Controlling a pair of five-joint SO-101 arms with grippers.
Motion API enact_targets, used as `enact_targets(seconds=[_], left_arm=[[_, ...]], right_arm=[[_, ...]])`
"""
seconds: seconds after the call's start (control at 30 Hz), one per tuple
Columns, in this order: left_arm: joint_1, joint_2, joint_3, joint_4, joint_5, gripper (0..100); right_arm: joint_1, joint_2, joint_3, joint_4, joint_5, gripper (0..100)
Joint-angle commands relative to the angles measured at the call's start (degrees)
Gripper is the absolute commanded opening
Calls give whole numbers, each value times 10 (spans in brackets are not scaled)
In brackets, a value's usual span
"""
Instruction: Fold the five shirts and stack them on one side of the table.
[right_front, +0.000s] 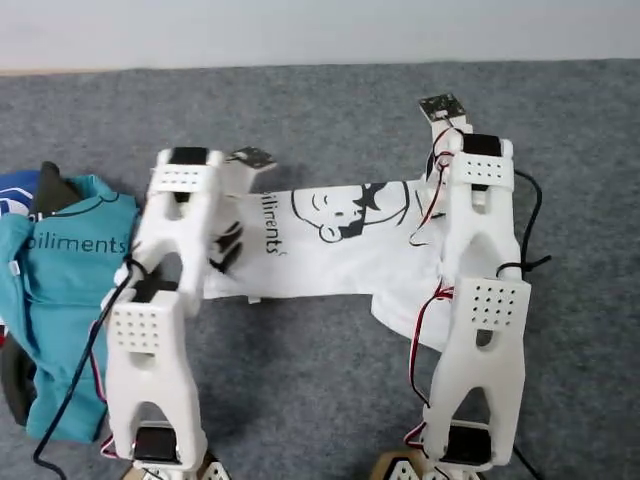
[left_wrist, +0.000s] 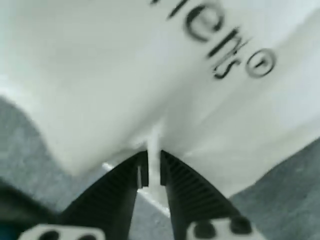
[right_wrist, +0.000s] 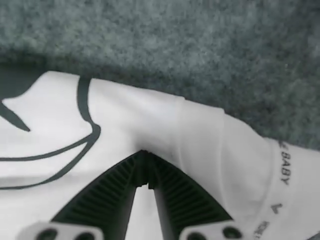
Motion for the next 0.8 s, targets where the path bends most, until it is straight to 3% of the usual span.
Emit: enact_targets(seconds=[0.0, 0.4, 0.6, 0.77], left_arm=[[-30, -4, -19, 43, -26, 54], [52, -163, -37, 50, -25, 54], [62, -164, -39, -43, 36, 54], [62, -92, -50, -103, 69, 54]], right_arm=[[27, -3, -22, -18, 11, 10], [-48, -53, -147, 129, 11, 10], [-82, -49, -213, 230, 8, 11], [-81, -85, -113, 228, 4, 10]])
